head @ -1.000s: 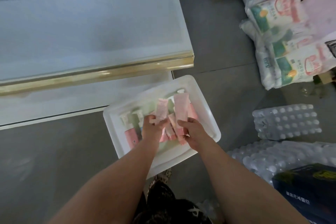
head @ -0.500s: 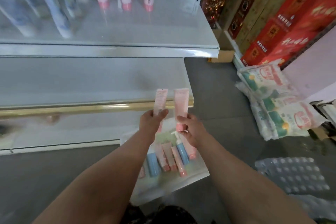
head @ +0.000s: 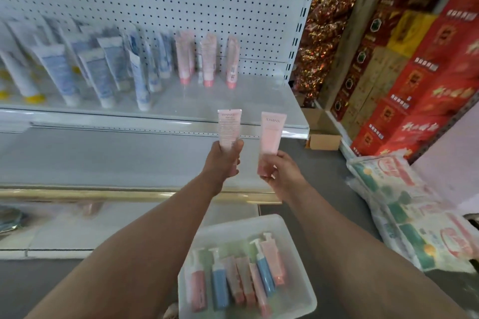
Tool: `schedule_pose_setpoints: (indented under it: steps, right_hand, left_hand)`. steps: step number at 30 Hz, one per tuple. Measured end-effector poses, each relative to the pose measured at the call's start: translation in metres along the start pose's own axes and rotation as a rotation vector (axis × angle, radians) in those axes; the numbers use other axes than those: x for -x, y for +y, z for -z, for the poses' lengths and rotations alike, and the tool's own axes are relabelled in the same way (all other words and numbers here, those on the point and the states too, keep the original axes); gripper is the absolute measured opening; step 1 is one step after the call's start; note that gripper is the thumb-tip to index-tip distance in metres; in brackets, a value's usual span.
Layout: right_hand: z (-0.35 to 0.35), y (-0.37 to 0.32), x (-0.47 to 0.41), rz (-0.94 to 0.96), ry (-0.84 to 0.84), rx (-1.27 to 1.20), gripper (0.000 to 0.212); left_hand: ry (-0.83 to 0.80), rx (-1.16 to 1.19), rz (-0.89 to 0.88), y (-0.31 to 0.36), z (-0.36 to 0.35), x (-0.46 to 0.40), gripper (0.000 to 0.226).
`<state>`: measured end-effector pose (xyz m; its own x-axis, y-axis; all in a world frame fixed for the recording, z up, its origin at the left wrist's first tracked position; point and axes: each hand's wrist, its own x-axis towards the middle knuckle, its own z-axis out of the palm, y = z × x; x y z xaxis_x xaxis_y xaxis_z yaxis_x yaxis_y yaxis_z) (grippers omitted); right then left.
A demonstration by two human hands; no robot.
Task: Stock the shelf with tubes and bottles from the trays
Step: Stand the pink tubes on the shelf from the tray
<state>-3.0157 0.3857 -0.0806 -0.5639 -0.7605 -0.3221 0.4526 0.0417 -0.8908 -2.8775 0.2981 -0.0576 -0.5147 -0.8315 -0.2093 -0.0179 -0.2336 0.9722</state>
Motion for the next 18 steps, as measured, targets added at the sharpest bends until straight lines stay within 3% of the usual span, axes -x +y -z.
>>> schedule_pose_setpoints:
  steps: [4, 7, 9, 13, 18]
  right_hand:
    - [-0.020, -0.025, -0.007, 0.049, -0.034, 0.009, 0.039]
    - [-0.036, -0.042, -0.015, 0.088, -0.054, 0.020, 0.040]
    - [-0.046, -0.049, -0.024, 0.109, -0.055, 0.028, 0.040]
    - [-0.066, -0.056, -0.041, 0.139, -0.041, 0.059, 0.035]
    - [-0.097, -0.062, -0.063, 0.209, -0.002, 0.083, 0.029]
  left_hand:
    - [0.008, 0.020, -0.019, 0.031, 0.008, -0.005, 0.008]
    - [0.020, 0.010, -0.028, 0.046, 0.020, -0.021, 0.048]
    - [0.040, -0.004, -0.068, 0.056, 0.026, -0.030, 0.058]
    - [0.090, -0.072, -0.142, 0.069, 0.034, -0.046, 0.036]
    - [0.197, -0.207, -0.233, 0.075, 0.055, -0.087, 0.039]
